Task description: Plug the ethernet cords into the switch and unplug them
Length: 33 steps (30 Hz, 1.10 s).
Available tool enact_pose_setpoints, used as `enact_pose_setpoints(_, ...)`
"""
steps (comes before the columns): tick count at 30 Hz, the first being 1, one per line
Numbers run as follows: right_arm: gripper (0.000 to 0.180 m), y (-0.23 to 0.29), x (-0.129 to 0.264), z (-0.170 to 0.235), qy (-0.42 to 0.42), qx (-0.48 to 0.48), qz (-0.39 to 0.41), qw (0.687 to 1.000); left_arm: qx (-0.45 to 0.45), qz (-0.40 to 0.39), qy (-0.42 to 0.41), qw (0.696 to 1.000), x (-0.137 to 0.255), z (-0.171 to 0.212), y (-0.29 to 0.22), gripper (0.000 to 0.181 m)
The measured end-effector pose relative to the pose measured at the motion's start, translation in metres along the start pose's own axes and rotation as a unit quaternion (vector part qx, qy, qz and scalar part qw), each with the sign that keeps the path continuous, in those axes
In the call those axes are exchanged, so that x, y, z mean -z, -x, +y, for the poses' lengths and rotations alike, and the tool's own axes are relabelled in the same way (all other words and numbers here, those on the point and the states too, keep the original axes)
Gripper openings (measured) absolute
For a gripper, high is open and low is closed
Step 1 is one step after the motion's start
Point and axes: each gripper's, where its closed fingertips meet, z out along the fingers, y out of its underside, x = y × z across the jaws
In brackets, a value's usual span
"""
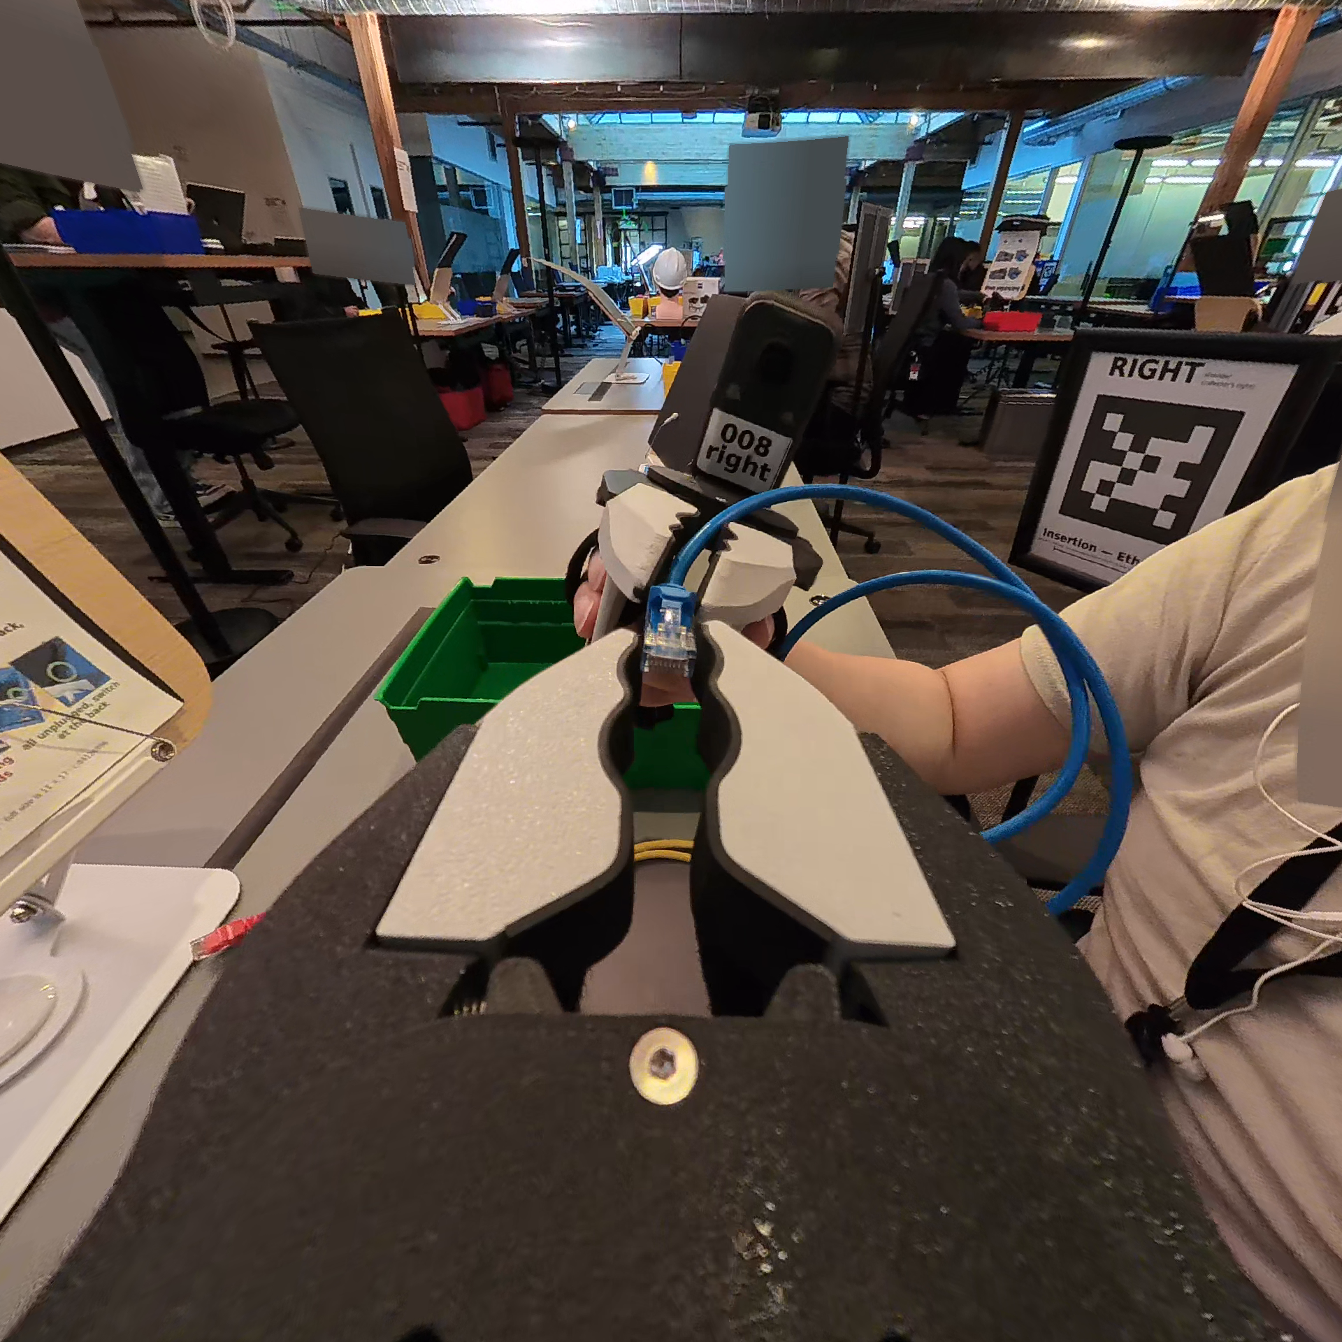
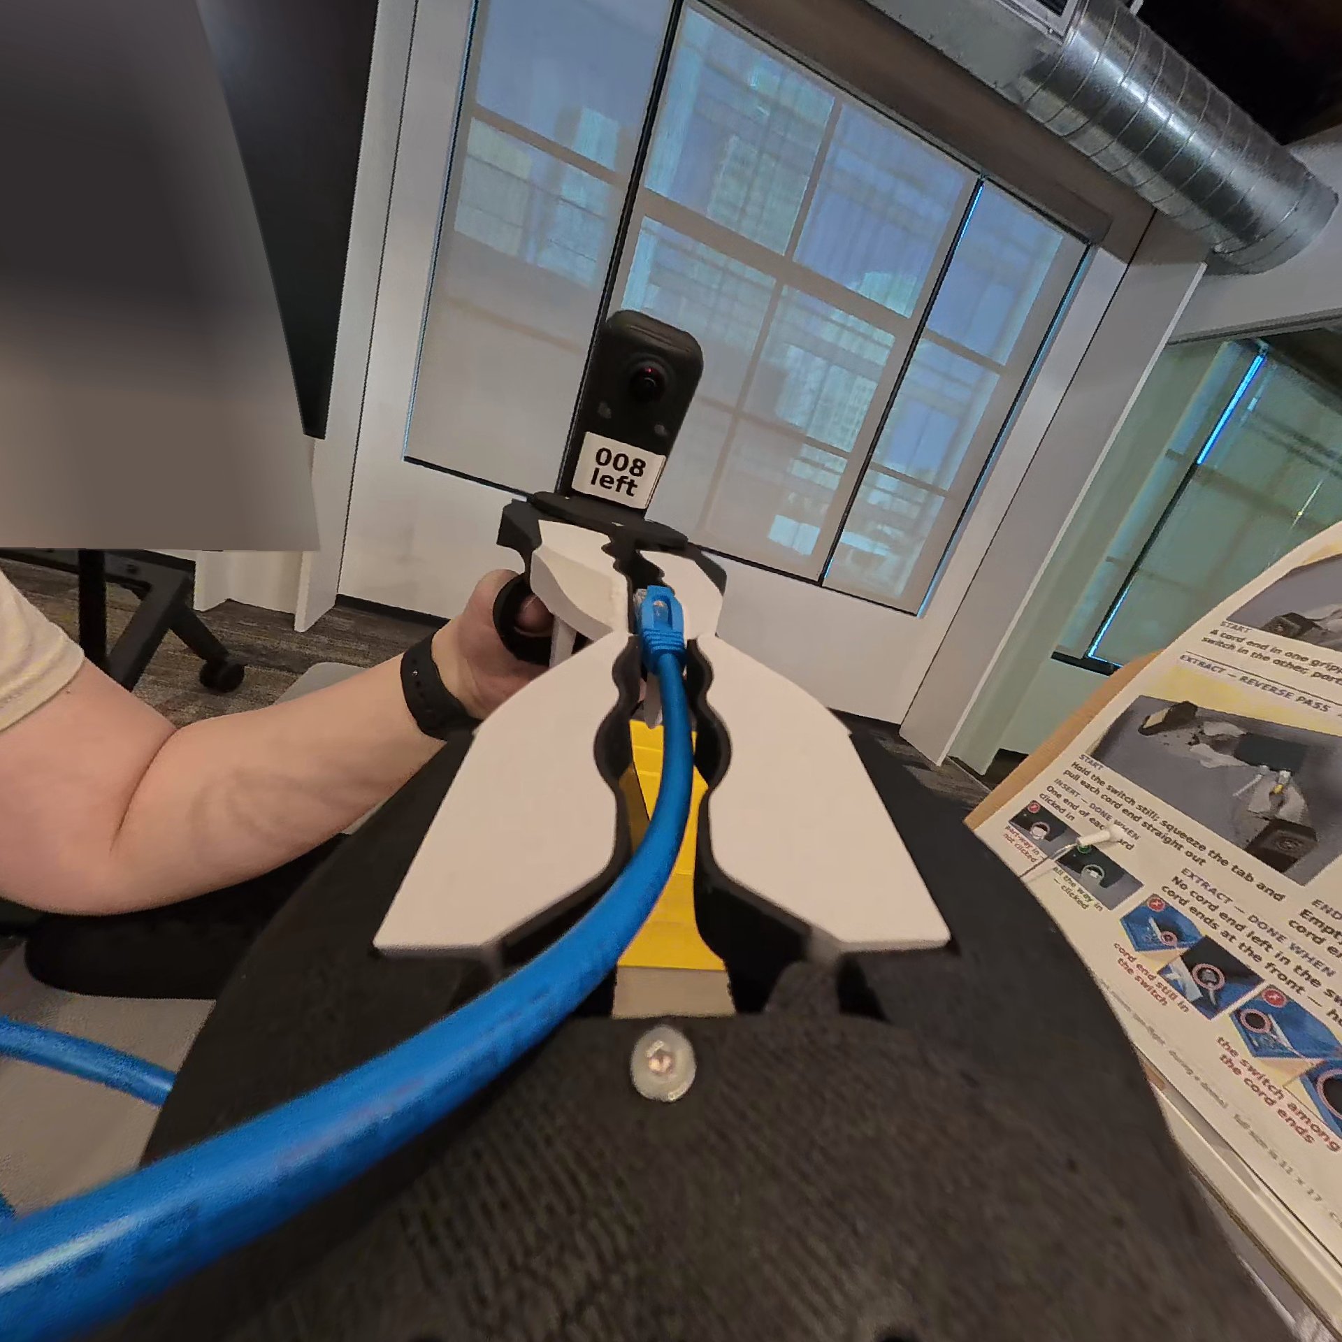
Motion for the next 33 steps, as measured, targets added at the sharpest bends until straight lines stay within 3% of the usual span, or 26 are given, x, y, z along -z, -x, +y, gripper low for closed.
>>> enact_pose_setpoints(33,0.013,-0.002,0.0,0.01,0.031,-0.054,-0.021,0.998,-0.01,-0.014,0.023,1.0,0.0,0.007,0.003,0.012)
